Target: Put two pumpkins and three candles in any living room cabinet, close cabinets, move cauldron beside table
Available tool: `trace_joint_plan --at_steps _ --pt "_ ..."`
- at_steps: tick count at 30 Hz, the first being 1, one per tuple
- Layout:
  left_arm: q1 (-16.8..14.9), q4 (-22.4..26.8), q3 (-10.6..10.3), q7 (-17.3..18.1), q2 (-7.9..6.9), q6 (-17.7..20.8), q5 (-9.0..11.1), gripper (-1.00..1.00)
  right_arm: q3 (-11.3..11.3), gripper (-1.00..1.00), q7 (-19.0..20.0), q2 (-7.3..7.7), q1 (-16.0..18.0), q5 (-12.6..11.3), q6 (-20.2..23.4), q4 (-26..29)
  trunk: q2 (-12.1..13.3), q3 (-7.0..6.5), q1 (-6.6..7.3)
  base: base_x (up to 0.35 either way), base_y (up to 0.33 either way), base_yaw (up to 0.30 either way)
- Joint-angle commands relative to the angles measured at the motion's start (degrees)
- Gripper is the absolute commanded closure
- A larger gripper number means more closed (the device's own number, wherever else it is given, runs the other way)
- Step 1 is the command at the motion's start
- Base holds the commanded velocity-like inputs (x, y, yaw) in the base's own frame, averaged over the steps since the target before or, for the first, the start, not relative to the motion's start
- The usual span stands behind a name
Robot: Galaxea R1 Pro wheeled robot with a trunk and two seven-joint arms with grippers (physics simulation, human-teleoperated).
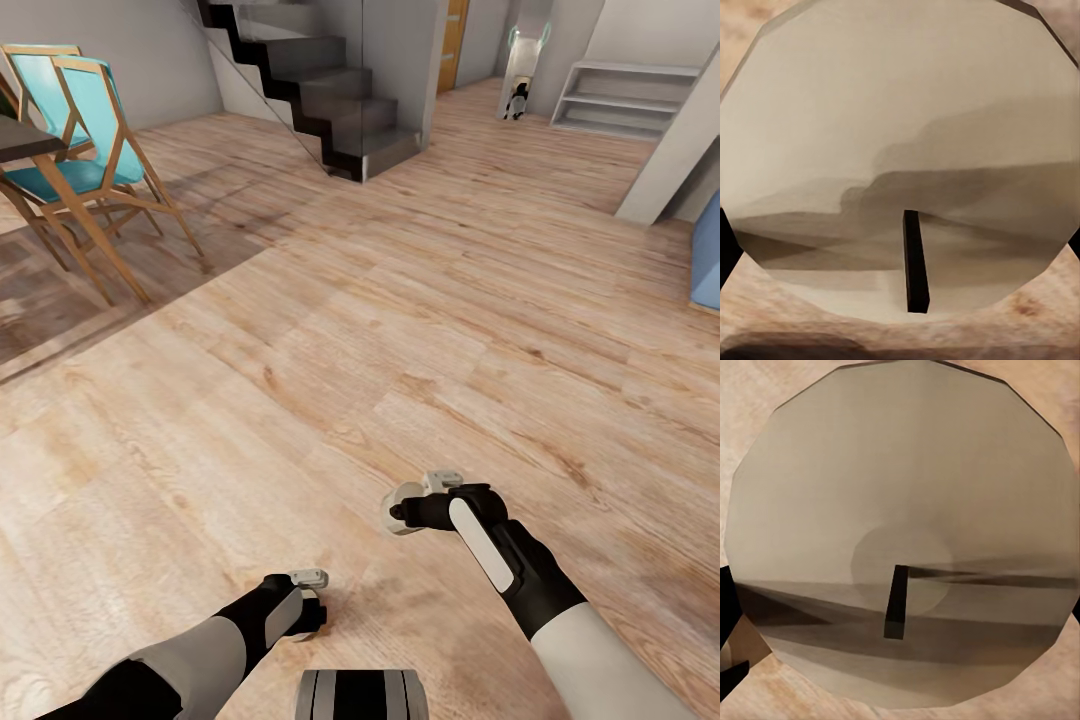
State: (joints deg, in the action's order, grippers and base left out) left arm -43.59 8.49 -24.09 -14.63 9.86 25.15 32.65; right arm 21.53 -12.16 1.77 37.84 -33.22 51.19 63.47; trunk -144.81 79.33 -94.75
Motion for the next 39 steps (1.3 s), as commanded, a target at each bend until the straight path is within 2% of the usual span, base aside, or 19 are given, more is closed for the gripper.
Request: trace_joint_plan --at_steps 1,39 --pt "-0.01 0.12 -0.43 -0.40 -0.02 0.25 0.61 -1.00 0.17 1.00 -0.58 0.07 0.04 -0.62 0.11 0.07 -0.02 0.04 0.01 0.000 0.000 0.000" --pt "-0.01 0.12 -0.34 -0.46 -0.10 0.25 0.66 -1.00 0.18 1.00 -0.57 0.04 0.04 -0.62 0.12 0.06 -0.02 0.04 0.01 0.000 0.000 0.000"
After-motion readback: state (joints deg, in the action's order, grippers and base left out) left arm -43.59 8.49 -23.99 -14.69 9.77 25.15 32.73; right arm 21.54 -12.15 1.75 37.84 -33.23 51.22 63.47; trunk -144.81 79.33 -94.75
